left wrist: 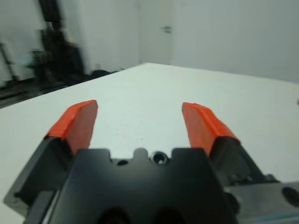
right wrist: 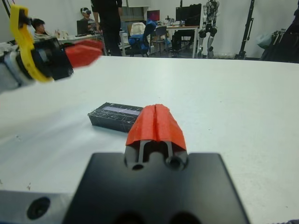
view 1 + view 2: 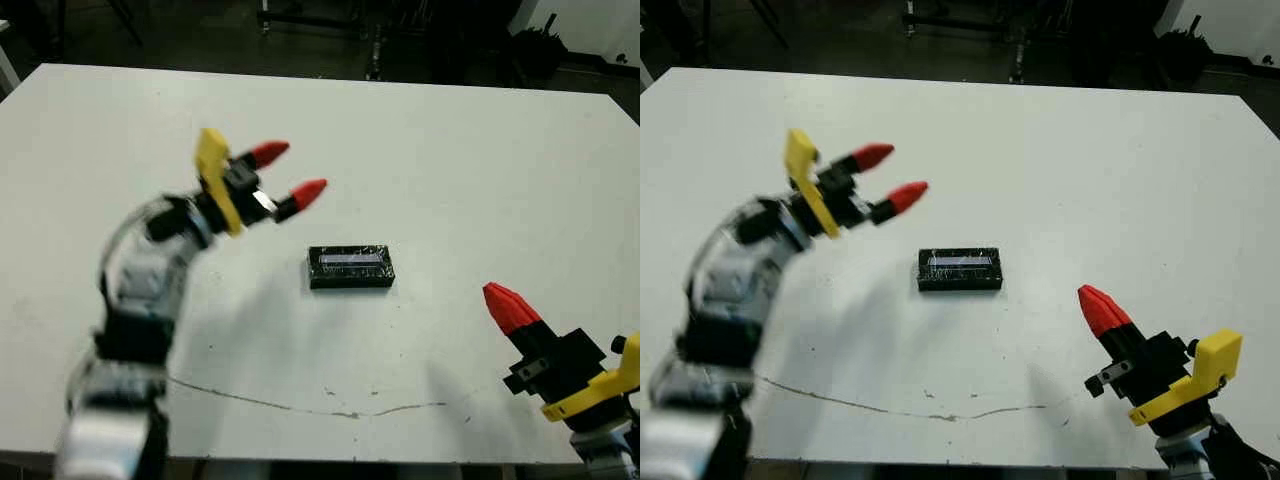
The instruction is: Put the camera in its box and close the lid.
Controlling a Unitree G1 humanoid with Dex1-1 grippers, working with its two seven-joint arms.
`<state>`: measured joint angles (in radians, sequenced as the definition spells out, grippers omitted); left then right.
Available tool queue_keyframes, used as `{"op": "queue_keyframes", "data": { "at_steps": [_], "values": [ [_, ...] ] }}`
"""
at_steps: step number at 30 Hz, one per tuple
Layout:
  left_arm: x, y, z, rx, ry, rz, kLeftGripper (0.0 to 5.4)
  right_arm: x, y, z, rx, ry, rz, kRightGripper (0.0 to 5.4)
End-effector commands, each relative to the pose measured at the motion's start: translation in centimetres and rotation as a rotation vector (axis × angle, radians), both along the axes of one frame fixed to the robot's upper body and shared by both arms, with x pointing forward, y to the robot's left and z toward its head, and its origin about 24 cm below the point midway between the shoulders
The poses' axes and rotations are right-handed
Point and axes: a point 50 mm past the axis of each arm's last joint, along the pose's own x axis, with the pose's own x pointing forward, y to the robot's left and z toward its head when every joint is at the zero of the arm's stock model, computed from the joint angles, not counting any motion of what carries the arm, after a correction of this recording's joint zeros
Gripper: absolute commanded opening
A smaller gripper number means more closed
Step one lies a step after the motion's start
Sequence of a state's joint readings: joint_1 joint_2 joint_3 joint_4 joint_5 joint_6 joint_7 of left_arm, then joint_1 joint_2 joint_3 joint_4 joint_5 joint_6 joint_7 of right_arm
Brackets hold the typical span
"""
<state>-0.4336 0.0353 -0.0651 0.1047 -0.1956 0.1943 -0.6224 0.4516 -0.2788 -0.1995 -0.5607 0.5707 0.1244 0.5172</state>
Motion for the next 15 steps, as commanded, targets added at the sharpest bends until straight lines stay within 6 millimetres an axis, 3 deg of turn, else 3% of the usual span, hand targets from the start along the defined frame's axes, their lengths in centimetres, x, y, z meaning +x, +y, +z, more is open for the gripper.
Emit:
{"op": "queue_keyframes", "data": {
  "at_steps": [1,9,15],
  "values": [
    [-0.5,-1.7,-1.0,0.026,0.02,0.042,3.64,-0.1,-0.1,-0.1,-0.005,0.004,-0.007,0.0],
    [-0.7,-4.6,-3.6,0.144,0.066,0.082,2.44,-0.1,0.1,-0.2,0.008,0.006,-0.009,0.0],
    [-1.0,-5.7,-5.5,0.285,0.131,0.073,1.49,-0.1,0.3,-0.3,0.025,-0.002,-0.008,0.0]
  ]
}}
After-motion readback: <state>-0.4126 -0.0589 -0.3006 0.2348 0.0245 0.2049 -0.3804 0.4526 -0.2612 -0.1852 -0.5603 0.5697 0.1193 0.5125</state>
